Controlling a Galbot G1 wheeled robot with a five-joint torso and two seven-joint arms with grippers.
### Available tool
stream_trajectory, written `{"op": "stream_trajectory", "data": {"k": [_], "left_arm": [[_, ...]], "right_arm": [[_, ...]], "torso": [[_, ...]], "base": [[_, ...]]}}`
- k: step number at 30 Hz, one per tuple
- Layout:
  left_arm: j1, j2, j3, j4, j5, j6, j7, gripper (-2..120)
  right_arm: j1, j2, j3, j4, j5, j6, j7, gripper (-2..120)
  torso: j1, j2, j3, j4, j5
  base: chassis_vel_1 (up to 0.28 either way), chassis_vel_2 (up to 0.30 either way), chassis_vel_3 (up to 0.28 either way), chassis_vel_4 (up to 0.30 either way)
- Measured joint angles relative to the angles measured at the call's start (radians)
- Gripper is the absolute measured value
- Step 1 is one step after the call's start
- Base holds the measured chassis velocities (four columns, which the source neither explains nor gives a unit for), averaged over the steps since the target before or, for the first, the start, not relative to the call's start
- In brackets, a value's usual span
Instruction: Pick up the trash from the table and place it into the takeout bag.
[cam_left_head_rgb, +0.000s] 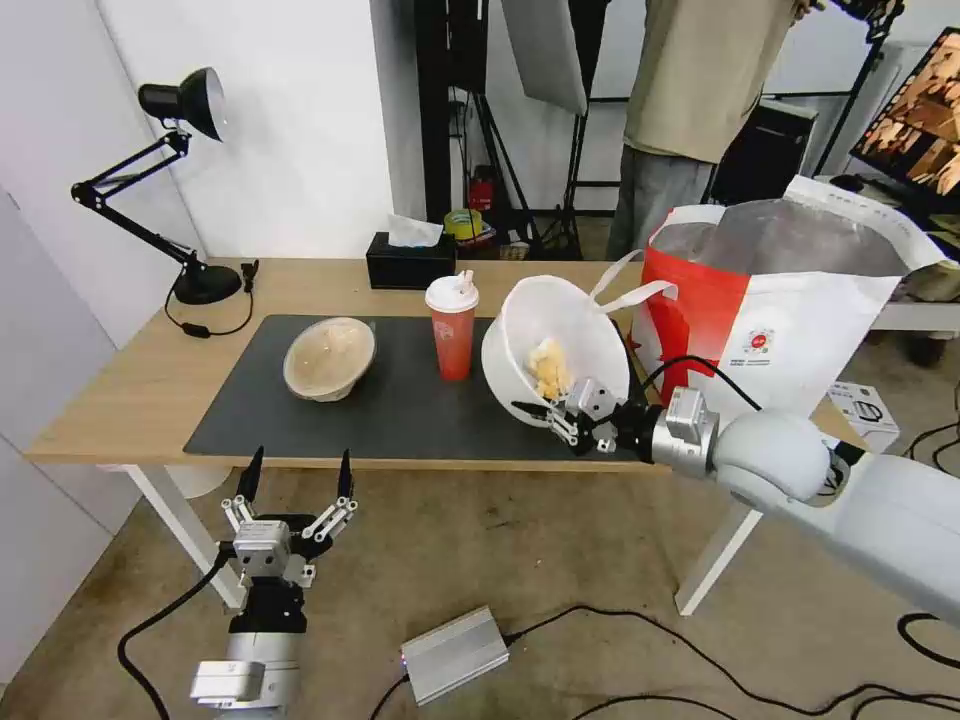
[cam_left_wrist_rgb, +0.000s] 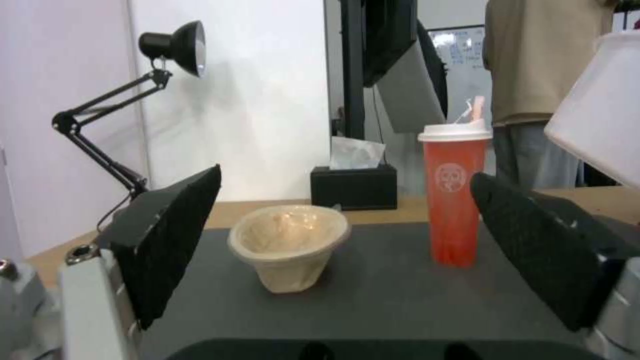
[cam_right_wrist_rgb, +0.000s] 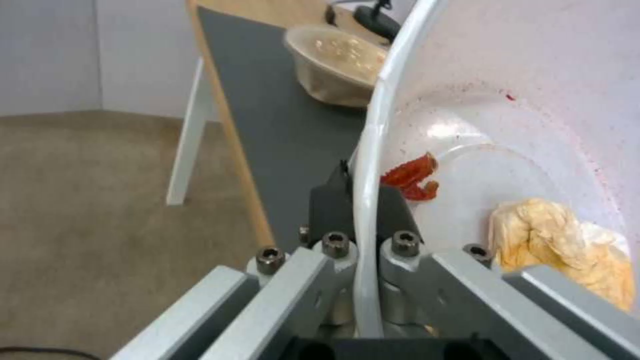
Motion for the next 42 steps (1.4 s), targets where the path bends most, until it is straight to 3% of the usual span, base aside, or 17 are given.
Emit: {"op": "stream_trajectory", "data": {"k": [16,25,42], "left_arm": [[0.003,-0.004,0.005,-0.008,0.001,0.001,0.003,100],[-0.004,0.0,0.01,0.001,0.003,0.001,0.023,100],[-0.005,0.025,0.015,-0.006,0.006,0.001,0.032,100]], "right_arm": [[-0.061,-0.083,0.074,0.165,0.02,-0.009,-0.007,0],[-0.096,-0.15,0.237,0.216,0.074,-0.003,-0.037,0],[-0.155,-0.289,0.508,0.193,0.189,0.04,-0.08,0]], "torso": [[0.0,0.0,0.0,0.0,0.0001],[0.0,0.0,0.0,0.0001,0.0001],[0.0,0.0,0.0,0.0,0.0001]], "base": [[0.0,0.0,0.0,0.0],[0.0,0.0,0.0,0.0],[0.0,0.0,0.0,0.0]]}}
